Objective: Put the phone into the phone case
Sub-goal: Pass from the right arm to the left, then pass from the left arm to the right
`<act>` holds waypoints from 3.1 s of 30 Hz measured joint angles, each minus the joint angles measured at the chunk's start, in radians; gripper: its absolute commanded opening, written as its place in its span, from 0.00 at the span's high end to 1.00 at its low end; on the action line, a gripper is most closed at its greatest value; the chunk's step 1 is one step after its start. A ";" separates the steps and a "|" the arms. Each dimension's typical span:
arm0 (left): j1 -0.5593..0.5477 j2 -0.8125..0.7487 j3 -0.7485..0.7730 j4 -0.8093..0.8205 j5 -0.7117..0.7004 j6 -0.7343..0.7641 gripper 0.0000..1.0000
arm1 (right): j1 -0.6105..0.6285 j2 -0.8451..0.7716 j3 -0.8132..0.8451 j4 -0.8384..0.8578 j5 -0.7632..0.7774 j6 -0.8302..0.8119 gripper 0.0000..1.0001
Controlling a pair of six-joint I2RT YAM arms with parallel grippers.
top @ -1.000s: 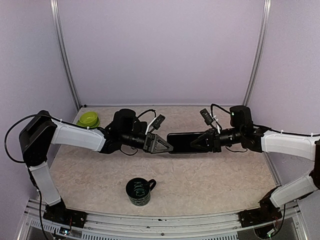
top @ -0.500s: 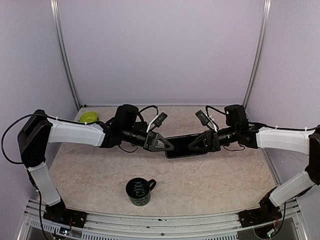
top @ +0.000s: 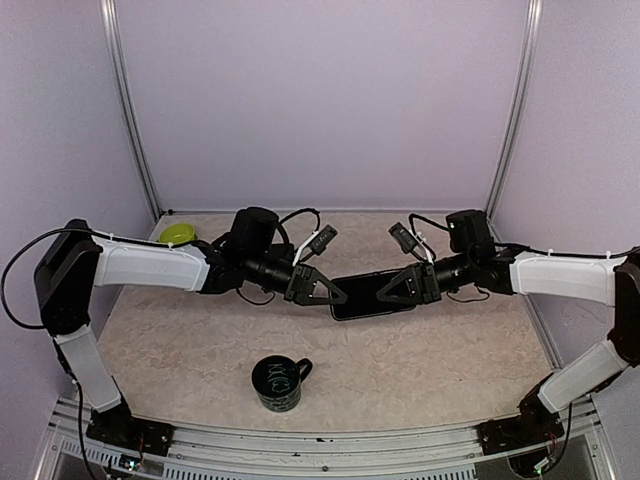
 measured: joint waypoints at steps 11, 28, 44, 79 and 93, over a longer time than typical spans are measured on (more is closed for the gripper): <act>-0.002 -0.052 -0.145 0.222 -0.118 -0.164 1.00 | -0.016 0.013 0.004 0.087 0.062 0.091 0.40; -0.008 -0.212 -0.307 0.406 -0.526 -0.231 1.00 | -0.013 -0.026 -0.083 0.317 0.245 0.399 0.29; -0.094 -0.248 -0.406 0.575 -0.715 -0.200 1.00 | 0.135 0.131 -0.031 0.547 0.259 0.562 0.34; -0.124 -0.292 -0.539 0.795 -0.811 -0.164 1.00 | 0.183 0.278 0.036 0.845 0.257 0.667 0.89; -0.132 -0.322 -0.551 0.839 -0.763 -0.193 1.00 | 0.192 0.187 -0.002 0.831 0.243 0.595 0.83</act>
